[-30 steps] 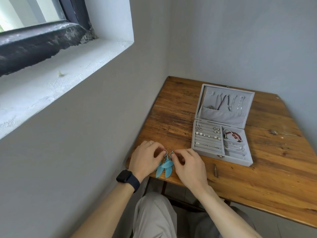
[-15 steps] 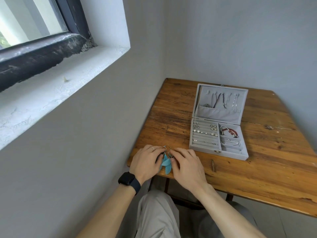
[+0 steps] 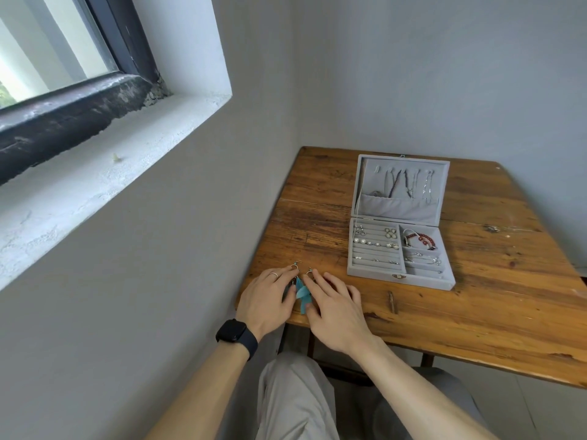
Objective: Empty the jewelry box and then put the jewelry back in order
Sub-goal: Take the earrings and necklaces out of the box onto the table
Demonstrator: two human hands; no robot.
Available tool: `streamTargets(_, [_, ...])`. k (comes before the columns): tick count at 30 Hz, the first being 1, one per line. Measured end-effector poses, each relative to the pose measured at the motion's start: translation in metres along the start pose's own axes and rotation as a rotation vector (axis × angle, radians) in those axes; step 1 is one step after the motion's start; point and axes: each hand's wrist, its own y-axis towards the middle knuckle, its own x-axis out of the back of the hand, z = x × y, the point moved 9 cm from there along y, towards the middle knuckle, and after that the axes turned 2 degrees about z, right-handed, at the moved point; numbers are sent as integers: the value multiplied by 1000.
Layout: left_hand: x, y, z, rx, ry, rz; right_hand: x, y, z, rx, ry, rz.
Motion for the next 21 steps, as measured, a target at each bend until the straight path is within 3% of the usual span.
streamTargets(5, [-5, 0, 0, 19, 2, 20, 18, 0, -9, 3, 78, -112])
streamTargets(12, [-6, -2, 1, 37, -35, 40, 32, -6, -18, 21, 263, -138])
streamTargets(18, [-6, -5, 4, 45, -93, 44, 37, -29, -40, 8, 259, -136])
streamTargets(21, [-4, -7, 3, 58, -123, 14, 49, -27, -38, -13, 247, -252])
